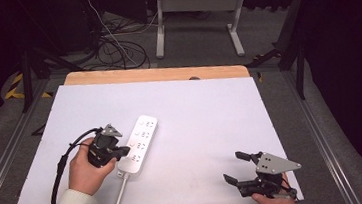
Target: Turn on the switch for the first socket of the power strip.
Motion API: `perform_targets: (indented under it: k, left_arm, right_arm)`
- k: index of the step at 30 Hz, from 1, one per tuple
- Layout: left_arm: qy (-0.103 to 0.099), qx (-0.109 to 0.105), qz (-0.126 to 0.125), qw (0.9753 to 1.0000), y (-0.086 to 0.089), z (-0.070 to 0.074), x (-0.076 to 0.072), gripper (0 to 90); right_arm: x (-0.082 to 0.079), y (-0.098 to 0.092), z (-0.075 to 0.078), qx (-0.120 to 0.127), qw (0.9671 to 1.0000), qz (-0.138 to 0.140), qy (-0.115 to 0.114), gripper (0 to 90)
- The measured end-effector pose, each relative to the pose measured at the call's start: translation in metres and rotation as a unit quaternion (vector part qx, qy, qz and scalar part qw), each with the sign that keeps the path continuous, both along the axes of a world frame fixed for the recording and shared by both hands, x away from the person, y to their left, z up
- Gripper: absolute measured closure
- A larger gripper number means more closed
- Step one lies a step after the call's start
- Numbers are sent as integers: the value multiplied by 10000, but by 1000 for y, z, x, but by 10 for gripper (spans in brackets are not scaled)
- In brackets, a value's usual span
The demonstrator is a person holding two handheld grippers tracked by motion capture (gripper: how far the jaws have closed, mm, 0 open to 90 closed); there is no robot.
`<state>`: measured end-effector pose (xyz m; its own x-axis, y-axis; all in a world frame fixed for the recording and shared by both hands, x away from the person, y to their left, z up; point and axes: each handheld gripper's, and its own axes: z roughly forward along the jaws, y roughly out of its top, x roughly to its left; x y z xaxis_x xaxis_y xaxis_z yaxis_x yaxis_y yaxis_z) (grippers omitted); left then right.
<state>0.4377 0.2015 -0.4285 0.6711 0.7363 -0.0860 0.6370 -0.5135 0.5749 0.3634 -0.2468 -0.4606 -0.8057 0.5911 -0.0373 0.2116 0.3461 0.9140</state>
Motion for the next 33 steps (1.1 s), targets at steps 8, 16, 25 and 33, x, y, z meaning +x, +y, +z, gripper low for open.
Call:
perform_targets:
  k: [8, 16, 25, 33]
  left_arm:
    - [67, 319, 15, 9995, -4, -7, 3, 900]
    - [4, 289, 172, 9994, -6, -11, 2, 900]
    - [-78, 153, 218, 9996, -4, -14, 1, 900]
    - [-130, 146, 114, 9997, -6, -16, -1, 900]
  right_arm:
    - [0, 0, 0, -5, 10000, 7, 0, 191]
    - [0, 0, 0, -1, 10000, 27, 4, 191]
    - [0, 0, 0, 3, 10000, 41, -9, 191]
    - [-1, 0, 0, -2, 10000, 54, -14, 191]
